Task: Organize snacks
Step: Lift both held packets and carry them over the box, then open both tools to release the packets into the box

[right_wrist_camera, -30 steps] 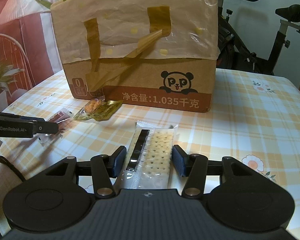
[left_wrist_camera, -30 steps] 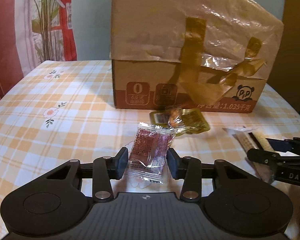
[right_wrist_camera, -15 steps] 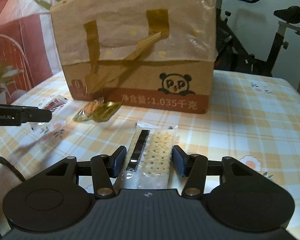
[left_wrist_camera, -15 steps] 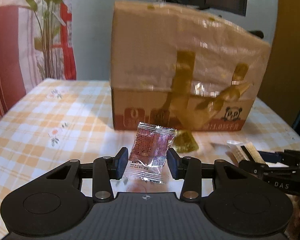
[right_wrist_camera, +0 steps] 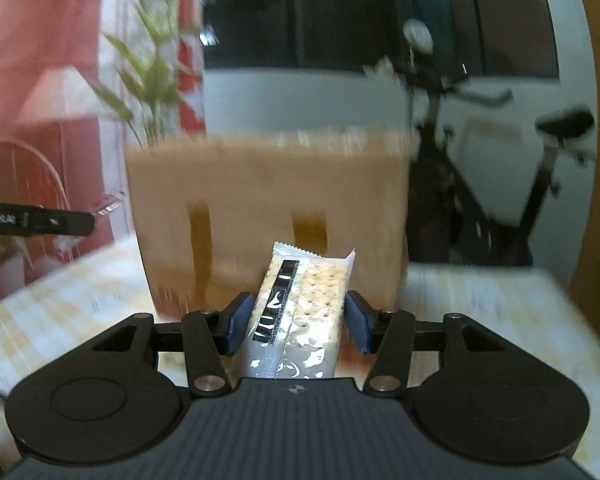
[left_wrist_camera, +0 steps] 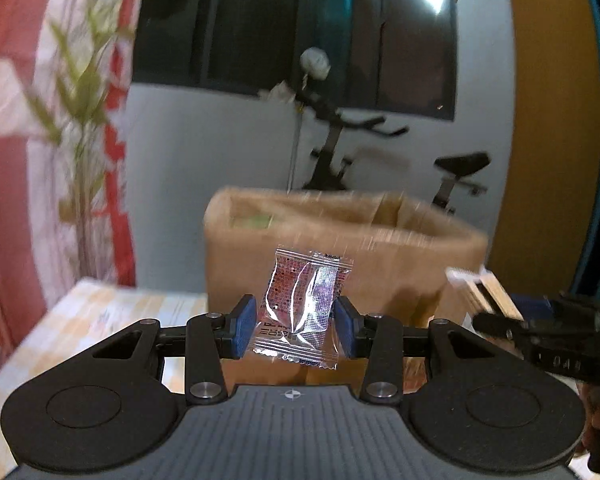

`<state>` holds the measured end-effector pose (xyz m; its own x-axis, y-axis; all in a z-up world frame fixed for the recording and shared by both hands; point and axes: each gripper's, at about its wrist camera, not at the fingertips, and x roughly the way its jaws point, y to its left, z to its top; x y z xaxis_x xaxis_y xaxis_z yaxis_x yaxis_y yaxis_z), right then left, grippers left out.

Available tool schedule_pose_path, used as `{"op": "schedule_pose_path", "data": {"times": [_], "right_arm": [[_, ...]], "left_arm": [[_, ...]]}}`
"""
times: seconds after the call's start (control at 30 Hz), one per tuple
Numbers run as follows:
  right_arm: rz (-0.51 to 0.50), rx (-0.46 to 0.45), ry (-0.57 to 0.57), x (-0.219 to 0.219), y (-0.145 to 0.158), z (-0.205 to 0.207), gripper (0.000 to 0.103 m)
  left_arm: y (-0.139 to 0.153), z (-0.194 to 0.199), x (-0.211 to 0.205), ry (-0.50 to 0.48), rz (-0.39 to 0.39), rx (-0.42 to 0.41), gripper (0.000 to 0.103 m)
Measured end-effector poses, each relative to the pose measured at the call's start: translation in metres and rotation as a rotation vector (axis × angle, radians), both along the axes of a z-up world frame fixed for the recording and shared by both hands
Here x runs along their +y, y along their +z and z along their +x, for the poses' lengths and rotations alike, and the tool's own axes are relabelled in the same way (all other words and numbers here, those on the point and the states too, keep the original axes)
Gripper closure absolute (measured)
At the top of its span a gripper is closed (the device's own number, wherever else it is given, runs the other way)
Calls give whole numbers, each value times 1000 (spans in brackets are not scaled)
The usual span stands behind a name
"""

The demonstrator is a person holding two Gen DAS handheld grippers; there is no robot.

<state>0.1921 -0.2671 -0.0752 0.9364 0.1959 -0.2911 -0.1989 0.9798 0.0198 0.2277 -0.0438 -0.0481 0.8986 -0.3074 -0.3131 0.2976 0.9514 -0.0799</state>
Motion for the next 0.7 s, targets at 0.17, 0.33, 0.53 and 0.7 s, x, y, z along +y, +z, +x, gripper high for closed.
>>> {"op": "schedule_pose_path", "data": {"times": [0.17, 0.33, 0.53, 0.7], "right_arm": [[15, -111, 35, -4, 54, 30, 50], [-5, -140, 10, -8, 83, 81, 50], [-72, -66, -46, -2, 79, 136, 50], [-53, -2, -59, -1, 61, 146, 50]], "left_arm": [[30, 36, -17, -49, -30, -37, 58], [48, 91, -39, -118, -90, 16, 58], [42, 150, -66, -87, -70, 93, 58], [29, 172, -64, -68, -98, 137, 58]]}}
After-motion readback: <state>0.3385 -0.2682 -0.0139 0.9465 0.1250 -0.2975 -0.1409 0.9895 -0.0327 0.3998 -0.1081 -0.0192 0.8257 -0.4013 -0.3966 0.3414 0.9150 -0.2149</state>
